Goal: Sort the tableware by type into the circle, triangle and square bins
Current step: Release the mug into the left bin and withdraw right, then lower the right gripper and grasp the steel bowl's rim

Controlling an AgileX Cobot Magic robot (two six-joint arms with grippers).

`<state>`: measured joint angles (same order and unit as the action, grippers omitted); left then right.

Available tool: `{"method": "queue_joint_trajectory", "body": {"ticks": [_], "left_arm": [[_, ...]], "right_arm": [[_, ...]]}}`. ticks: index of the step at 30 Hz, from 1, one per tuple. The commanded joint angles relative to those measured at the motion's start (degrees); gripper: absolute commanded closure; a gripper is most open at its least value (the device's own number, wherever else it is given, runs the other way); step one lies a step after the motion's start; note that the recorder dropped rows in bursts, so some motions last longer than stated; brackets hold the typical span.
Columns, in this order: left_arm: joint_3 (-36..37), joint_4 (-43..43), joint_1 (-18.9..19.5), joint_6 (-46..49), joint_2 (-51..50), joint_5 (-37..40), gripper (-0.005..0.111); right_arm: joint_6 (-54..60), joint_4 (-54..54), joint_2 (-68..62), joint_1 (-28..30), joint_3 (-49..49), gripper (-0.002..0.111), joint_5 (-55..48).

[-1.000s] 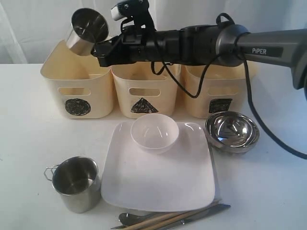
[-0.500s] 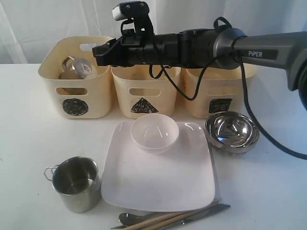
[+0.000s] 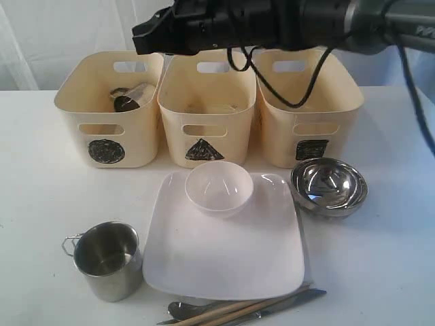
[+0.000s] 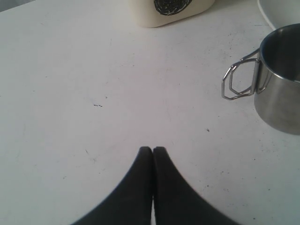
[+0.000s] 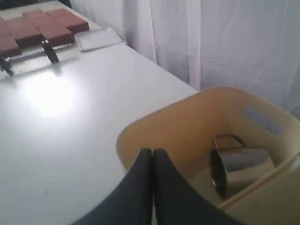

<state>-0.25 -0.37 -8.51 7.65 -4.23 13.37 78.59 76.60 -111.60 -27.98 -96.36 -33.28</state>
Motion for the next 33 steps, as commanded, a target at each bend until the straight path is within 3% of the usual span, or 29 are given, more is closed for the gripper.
{"method": "queue_joint_trajectory", "body": {"ticks": [1,5,9,18,24,28,33], "left_arm": [[0.25,-0.14,-0.33,-0.09,0.28,-0.01,0.107],[0.25,-0.14,-0.33,-0.09,0.28,-0.01,0.107],[0.25,-0.14,-0.33,-0.09,0.28,-0.01,0.107],[0.25,-0.14,-0.33,-0.09,0.28,-0.01,0.107],[0.25,-0.14,-0.33,-0.09,0.28,-0.01,0.107],[0.25,-0.14,-0.33,-0.09,0.28,-0.01,0.107],[0.25,-0.14,-0.33,-0.09,0.28,-0.01,0.107]], "right_arm": [[-19.84,-25.3,4.89,0.03,-0.14,0.108,0.44],[-35.15,-42.23,10.15,0.03,2.42,0.108,-1.4],[-42.05,-47.39,16.23,0.03,9.06,0.108,-0.89],[-74.4,-63.48,28.07,5.17,29.45,0.108,-3.42],[-79.65,-66.73,29.08,9.35,33.83,0.108,-11.04],[-78.59,-69.17,29.08,10.57,35.09,0.093,-12.24],[-84.57,-74.66,29.08,11.92,35.19,0.059,-14.65]]}}
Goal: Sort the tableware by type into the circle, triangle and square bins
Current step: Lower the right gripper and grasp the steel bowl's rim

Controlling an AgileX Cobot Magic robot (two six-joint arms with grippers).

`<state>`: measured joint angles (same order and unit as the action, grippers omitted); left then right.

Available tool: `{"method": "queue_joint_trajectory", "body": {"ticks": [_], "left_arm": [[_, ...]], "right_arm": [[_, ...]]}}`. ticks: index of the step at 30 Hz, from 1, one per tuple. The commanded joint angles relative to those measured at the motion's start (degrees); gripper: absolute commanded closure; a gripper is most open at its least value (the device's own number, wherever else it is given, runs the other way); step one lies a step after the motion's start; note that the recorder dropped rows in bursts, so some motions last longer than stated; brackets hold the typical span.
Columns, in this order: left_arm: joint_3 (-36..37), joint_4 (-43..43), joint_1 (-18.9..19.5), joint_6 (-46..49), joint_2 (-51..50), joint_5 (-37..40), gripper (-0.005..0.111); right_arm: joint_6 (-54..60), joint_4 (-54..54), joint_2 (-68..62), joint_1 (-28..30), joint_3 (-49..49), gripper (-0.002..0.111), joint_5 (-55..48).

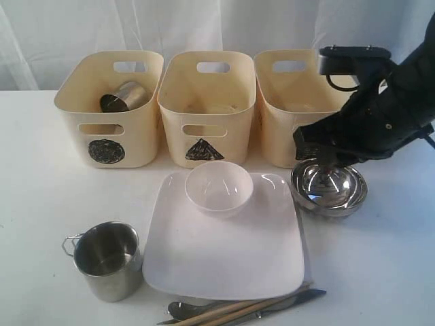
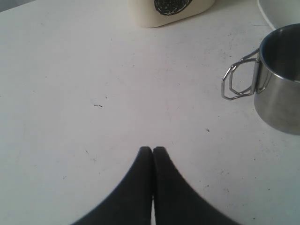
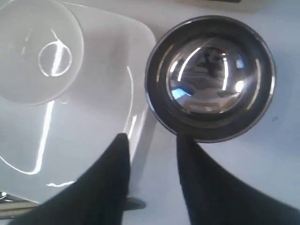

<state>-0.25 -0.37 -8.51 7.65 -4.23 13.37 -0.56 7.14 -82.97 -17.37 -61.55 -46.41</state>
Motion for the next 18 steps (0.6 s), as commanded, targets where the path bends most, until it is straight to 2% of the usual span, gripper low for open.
{"method": "queue_joint_trajectory", "body": {"ticks": [1,4,10,18], "left_arm": [[0.25,-0.14,-0.33,-0.09,0.28,-0.01,0.107],[0.25,-0.14,-0.33,-0.09,0.28,-0.01,0.107],[0.25,-0.14,-0.33,-0.09,0.28,-0.01,0.107],[0.25,-0.14,-0.33,-0.09,0.28,-0.01,0.107]], "right_arm": [[-7.85,-7.14,0.45,1.46,0.38,0.057,-1.86],[-13.27,-11.97,0.45,2.75,1.01,0.057,-2.89],[-13.4,-12.09,-2.27,5.67,4.73,0.057,-1.07],[-17.91,-11.59,-7.92,6.18,5.82,0.057,9.81]]}}
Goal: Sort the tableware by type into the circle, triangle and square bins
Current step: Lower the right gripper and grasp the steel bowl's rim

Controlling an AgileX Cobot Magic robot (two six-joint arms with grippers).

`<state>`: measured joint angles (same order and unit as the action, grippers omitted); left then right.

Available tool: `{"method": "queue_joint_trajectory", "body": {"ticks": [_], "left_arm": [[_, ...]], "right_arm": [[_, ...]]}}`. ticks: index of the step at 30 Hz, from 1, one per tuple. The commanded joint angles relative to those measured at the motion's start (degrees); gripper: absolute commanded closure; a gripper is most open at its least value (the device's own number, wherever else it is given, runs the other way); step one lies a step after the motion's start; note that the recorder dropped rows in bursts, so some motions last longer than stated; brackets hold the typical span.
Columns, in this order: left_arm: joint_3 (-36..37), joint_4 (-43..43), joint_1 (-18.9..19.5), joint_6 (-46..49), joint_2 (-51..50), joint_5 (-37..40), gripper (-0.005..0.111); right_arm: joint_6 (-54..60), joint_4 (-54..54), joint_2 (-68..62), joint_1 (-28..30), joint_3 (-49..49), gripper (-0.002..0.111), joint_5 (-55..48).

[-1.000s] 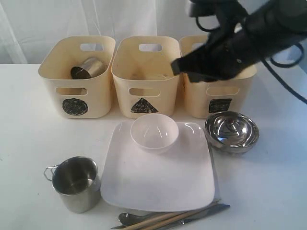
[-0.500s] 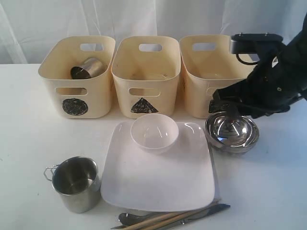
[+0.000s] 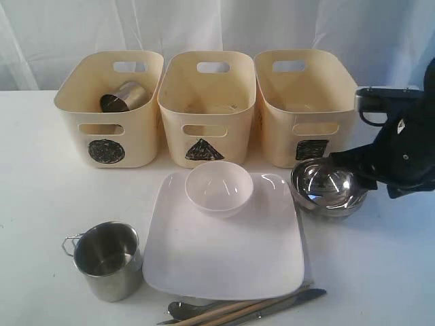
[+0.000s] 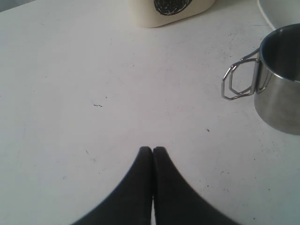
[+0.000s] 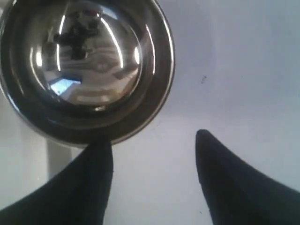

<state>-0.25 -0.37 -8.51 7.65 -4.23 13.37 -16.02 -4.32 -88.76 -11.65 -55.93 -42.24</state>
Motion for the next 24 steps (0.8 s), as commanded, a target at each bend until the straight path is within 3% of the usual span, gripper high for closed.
{"method": "queue_joint_trajectory", "body": {"ticks": [1,11,20,24], "left_arm": [[0.25,-0.14,-0.33,-0.09,0.28,-0.01,0.107],[0.25,-0.14,-0.33,-0.09,0.28,-0.01,0.107],[0.25,-0.14,-0.33,-0.09,0.28,-0.01,0.107],[0.25,-0.14,-0.33,-0.09,0.28,-0.01,0.107]], "right_arm": [[-2.46,-0.13,-2.65,0.45,0.2,0.057,6.16],[-3.59,-0.34,-12.16,1.44,0.2,0.058,11.12],[-3.62,-0.34,-12.78,1.44,0.2,0.107,11.5],[-3.62,-0.34,-12.67,1.44,0.2,0.108,11.5]]}}
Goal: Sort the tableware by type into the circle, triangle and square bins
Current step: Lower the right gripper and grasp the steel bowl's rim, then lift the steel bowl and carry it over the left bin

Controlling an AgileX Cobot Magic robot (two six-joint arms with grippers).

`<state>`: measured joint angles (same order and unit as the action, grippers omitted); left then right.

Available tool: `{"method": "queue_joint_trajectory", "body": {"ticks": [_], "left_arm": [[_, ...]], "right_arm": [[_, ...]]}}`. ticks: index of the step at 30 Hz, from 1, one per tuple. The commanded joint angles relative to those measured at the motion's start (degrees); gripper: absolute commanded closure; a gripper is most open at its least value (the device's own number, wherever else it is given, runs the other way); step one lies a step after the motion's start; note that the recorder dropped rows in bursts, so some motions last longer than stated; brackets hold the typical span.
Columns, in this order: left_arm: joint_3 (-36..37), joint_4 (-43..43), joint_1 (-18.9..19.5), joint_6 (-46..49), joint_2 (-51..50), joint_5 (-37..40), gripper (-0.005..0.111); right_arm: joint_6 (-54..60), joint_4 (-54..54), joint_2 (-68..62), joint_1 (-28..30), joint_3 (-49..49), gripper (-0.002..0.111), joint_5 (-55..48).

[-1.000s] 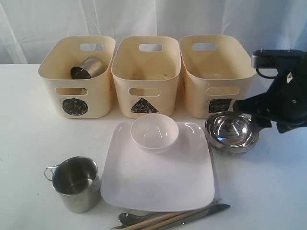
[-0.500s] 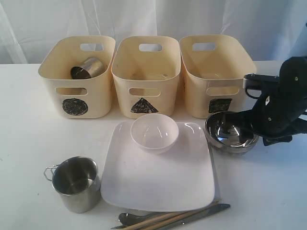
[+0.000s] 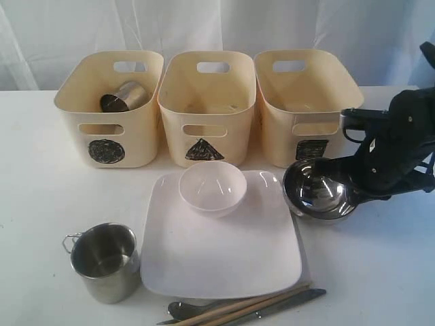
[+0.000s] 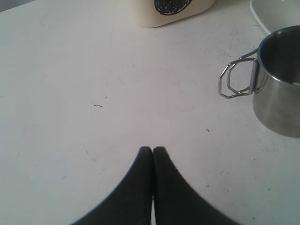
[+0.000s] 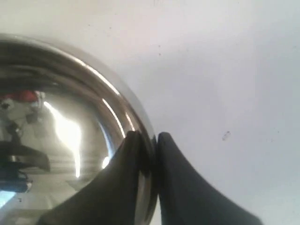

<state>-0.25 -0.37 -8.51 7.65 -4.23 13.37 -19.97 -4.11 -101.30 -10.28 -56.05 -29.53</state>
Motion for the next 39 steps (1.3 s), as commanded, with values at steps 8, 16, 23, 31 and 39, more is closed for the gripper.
{"method": "queue_joint_trajectory", "body": {"ticks": [8,16,23,31,39], "left_arm": [[0.25,-0.14,-0.33,-0.09,0.28,-0.01,0.107],[0.25,-0.14,-0.33,-0.09,0.28,-0.01,0.107],[0.25,-0.14,-0.33,-0.09,0.28,-0.01,0.107],[0.25,-0.14,-0.33,-0.09,0.28,-0.01,0.107],[0.25,-0.14,-0.33,-0.09,0.28,-0.01,0.107]], "right_arm": [[0.33,-0.55,4.18,0.07,0.12,0.108,-2.37],[0.33,-0.67,10.05,0.07,0.12,0.108,-2.51],[0.33,0.5,12.66,0.07,0.12,0.108,-1.79],[29.65,37.3,16.09,-0.67,-0.05,0.108,7.07],[63.44,71.37,9.47,-6.76,-9.59,0.108,9.87]]}}
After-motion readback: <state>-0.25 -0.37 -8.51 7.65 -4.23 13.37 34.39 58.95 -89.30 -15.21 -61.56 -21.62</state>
